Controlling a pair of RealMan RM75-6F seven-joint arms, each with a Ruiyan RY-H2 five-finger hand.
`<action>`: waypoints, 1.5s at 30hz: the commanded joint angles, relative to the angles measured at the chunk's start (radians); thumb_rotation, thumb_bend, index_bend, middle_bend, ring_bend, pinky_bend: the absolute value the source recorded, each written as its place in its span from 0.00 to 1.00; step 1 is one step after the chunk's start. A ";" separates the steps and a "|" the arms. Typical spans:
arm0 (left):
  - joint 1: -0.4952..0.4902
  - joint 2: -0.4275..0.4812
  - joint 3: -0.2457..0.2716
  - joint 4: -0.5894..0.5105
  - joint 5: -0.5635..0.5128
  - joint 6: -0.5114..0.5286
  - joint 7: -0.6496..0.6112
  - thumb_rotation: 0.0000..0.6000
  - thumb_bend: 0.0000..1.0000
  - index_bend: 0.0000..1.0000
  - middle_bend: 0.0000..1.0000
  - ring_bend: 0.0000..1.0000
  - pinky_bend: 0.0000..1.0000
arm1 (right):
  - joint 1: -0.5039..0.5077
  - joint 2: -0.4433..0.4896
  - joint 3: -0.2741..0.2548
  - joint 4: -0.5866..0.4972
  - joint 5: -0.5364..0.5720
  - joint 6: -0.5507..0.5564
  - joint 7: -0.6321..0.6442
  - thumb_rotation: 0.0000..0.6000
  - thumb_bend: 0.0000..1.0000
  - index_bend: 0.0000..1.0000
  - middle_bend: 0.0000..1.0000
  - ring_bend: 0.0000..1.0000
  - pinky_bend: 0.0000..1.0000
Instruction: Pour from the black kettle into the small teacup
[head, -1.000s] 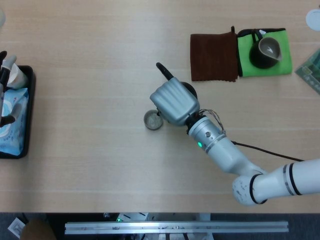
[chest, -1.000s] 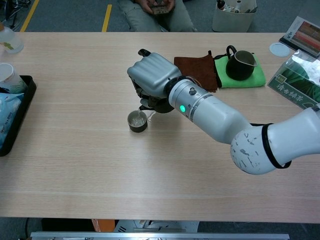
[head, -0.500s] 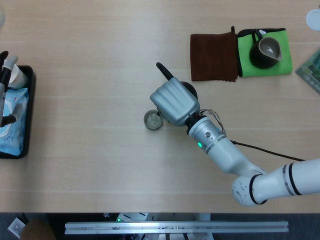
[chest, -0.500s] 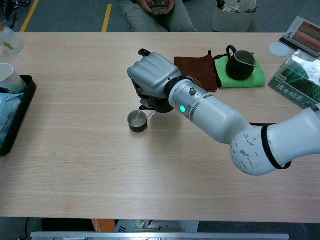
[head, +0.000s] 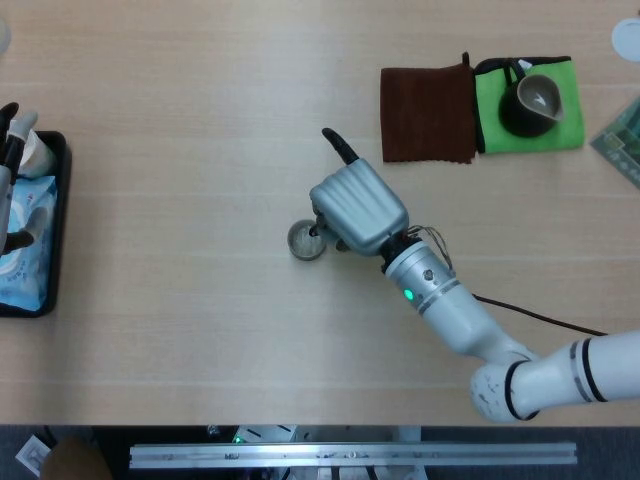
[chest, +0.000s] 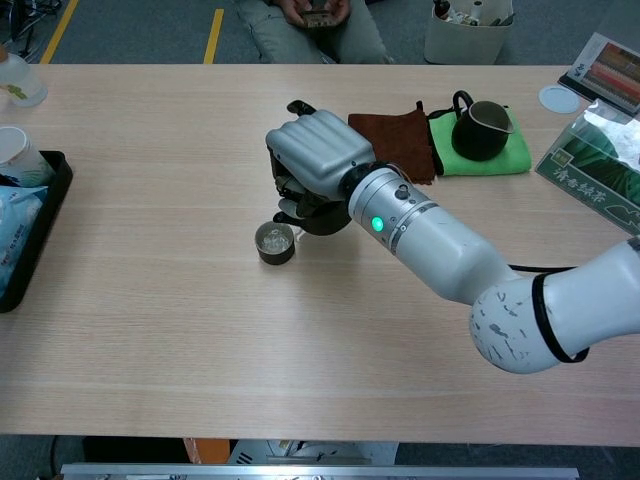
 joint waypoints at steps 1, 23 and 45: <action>-0.001 0.000 0.000 -0.001 0.002 0.000 0.001 1.00 0.30 0.00 0.04 0.00 0.04 | -0.033 -0.013 -0.002 0.012 -0.035 0.021 0.057 0.99 0.28 1.00 0.99 0.93 0.05; -0.003 -0.005 0.000 0.006 0.018 -0.010 -0.004 1.00 0.30 0.00 0.04 0.00 0.04 | -0.225 0.101 -0.031 -0.037 -0.132 0.030 0.363 0.98 0.28 1.00 0.97 0.93 0.05; 0.005 -0.022 0.003 0.007 0.044 0.003 -0.014 1.00 0.30 0.00 0.04 0.00 0.04 | -0.342 0.189 -0.089 0.028 -0.175 -0.024 0.473 0.98 0.28 1.00 0.93 0.88 0.05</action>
